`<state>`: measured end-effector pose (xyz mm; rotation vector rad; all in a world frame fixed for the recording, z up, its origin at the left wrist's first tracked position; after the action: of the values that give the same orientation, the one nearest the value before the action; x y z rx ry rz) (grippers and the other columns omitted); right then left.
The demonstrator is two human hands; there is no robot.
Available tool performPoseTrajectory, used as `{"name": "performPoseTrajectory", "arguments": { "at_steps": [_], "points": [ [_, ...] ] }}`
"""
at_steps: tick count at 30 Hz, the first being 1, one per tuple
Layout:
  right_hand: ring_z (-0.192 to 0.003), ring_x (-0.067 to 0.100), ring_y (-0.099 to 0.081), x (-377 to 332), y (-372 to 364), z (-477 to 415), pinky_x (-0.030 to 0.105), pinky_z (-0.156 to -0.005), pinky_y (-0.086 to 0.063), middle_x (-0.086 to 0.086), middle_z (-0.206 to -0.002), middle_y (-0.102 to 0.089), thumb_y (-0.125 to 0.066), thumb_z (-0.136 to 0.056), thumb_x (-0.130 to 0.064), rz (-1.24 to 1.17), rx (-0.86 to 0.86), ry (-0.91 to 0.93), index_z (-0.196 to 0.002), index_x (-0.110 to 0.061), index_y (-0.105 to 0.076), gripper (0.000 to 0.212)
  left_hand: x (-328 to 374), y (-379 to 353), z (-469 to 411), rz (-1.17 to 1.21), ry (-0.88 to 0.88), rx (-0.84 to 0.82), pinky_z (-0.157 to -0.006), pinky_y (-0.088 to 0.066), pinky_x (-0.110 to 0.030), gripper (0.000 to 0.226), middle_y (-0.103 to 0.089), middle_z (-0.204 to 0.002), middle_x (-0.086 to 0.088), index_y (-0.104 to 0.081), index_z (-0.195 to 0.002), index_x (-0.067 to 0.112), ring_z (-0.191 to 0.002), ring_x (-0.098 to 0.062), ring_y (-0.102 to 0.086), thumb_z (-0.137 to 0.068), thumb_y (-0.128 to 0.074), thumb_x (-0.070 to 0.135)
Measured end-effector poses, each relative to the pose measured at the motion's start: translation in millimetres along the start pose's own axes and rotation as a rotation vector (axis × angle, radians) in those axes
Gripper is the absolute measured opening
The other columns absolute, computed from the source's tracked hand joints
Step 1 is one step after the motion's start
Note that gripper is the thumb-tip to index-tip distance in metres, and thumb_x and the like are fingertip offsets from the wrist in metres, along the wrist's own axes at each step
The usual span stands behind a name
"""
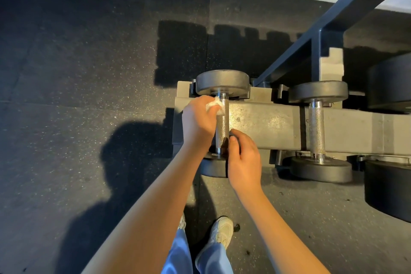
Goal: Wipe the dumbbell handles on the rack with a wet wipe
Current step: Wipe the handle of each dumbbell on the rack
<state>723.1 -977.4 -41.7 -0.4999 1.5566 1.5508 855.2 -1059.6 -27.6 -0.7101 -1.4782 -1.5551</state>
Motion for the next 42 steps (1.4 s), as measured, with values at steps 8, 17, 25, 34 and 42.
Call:
{"name": "performPoseTrajectory", "arguments": {
  "at_steps": [8, 17, 25, 34, 42],
  "points": [
    [-0.101, 0.004, -0.048, -2, 0, 1, 0.021, -0.088, -0.035, -0.002, -0.11, -0.064, -0.034, -0.092, -0.033, 0.016, -0.004, -0.003, -0.116, -0.011, -0.064, 0.044, -25, -5, 37, -0.094, 0.087, -0.142, -0.061, -0.043, -0.011, 0.018, -0.064, -0.087, 0.006, -0.068, -0.105, 0.013, -0.071, -0.005, -0.057, -0.095, -0.054, 0.016],
    [-0.103, 0.007, -0.05, 2, 0, 1, 0.019, -0.086, -0.034, -0.003, -0.108, -0.064, -0.028, -0.089, -0.043, -0.001, 0.022, 0.015, -0.112, -0.013, -0.065, 0.053, -12, -5, 0, 0.076, 0.15, -0.041, -0.063, -0.039, -0.008, 0.013, -0.058, -0.087, 0.012, -0.065, -0.103, 0.017, -0.079, 0.0, -0.054, -0.093, -0.06, 0.023],
    [-0.103, 0.012, -0.052, -2, -1, 2, 0.027, -0.089, -0.039, -0.001, -0.107, -0.065, -0.027, -0.088, -0.045, -0.008, 0.04, 0.022, -0.111, -0.012, -0.065, 0.056, -21, 3, 3, -0.005, 0.117, -0.038, -0.072, -0.046, -0.018, 0.018, -0.067, -0.095, 0.004, -0.069, -0.105, 0.016, -0.085, -0.006, -0.058, -0.091, -0.06, 0.023],
    [-0.114, 0.01, -0.048, 0, 1, 2, 0.024, -0.098, -0.033, 0.0, -0.123, -0.06, -0.033, -0.093, -0.033, 0.013, 0.017, -0.001, -0.127, -0.01, -0.057, 0.048, -29, -5, 33, -0.024, 0.179, -0.168, -0.062, -0.037, -0.008, 0.017, -0.061, -0.085, 0.013, -0.069, -0.104, 0.019, -0.074, 0.004, -0.054, -0.091, -0.06, 0.026],
    [-0.107, 0.0, -0.042, -1, -1, 3, 0.023, -0.096, -0.034, -0.003, -0.121, -0.06, -0.033, -0.092, -0.032, -0.001, -0.018, -0.001, -0.127, -0.012, -0.057, 0.047, -3, 2, -7, 0.105, 0.039, -0.004, -0.067, -0.041, -0.003, 0.015, -0.061, -0.089, 0.009, -0.067, -0.105, 0.013, -0.078, 0.004, -0.055, -0.092, -0.06, 0.018]
  ]
}}
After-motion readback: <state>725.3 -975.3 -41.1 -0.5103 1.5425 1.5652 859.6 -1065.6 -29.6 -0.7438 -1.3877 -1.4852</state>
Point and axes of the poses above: each hand's wrist, its own z-axis away from the middle knuckle, its own y-axis out of the back of the hand, x = y × z, the point moved 8 cm from there along -z, towards the middle knuckle
